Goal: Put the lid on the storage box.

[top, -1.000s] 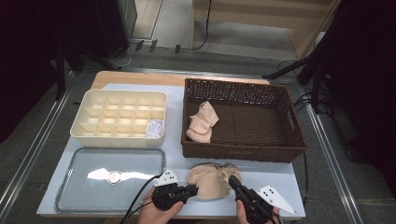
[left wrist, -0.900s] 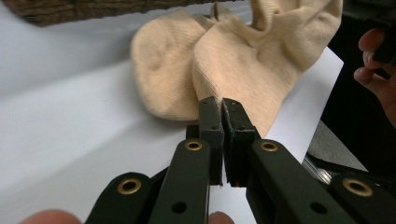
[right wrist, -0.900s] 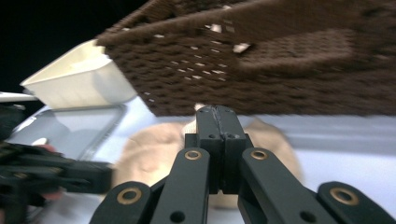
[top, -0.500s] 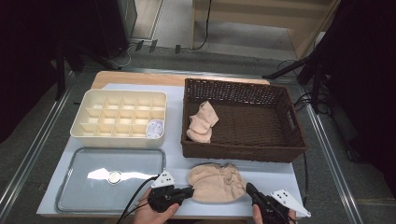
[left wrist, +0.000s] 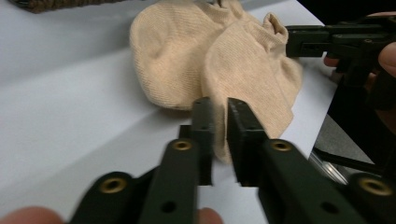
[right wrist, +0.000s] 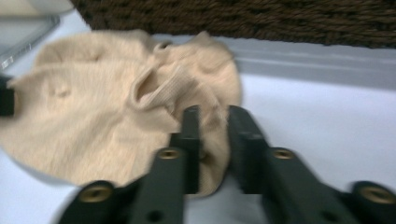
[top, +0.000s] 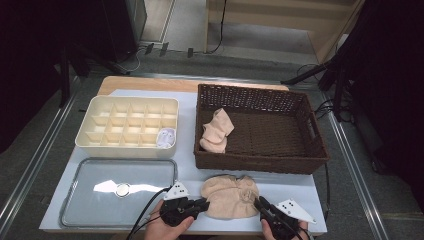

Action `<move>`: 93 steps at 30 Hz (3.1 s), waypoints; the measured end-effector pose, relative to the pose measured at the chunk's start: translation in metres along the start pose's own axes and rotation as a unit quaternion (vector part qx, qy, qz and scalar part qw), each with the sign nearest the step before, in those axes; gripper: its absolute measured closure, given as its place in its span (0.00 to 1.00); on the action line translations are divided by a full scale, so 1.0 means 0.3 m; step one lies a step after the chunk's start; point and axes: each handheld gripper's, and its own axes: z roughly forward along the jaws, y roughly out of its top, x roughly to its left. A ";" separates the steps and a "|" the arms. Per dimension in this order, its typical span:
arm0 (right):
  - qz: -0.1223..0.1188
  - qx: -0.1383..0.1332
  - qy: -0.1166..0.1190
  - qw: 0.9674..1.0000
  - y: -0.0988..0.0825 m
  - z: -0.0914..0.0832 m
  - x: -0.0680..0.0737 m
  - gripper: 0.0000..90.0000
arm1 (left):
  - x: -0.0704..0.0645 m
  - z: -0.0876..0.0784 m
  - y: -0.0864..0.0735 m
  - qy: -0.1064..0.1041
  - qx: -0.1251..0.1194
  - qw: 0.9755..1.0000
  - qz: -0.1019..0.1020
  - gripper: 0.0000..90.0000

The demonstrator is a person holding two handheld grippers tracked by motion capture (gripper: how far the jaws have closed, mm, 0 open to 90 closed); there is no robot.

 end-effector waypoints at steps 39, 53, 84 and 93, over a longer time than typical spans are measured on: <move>-0.017 -0.032 -0.034 0.999 0.072 0.079 -0.037 0.71 | 0.085 -0.014 0.077 0.044 -0.013 0.998 -0.033 0.71; 0.047 -0.010 0.019 0.999 0.054 0.082 -0.005 0.93 | 0.065 0.014 0.079 0.023 0.008 0.999 -0.036 0.97; 0.047 0.003 0.030 0.998 0.020 0.020 -0.002 0.69 | 0.023 -0.094 0.070 0.044 -0.064 0.997 -0.011 0.77; 0.049 0.007 0.032 0.998 0.024 0.028 0.018 0.92 | -0.076 0.019 0.089 -0.008 -0.035 0.999 0.016 0.93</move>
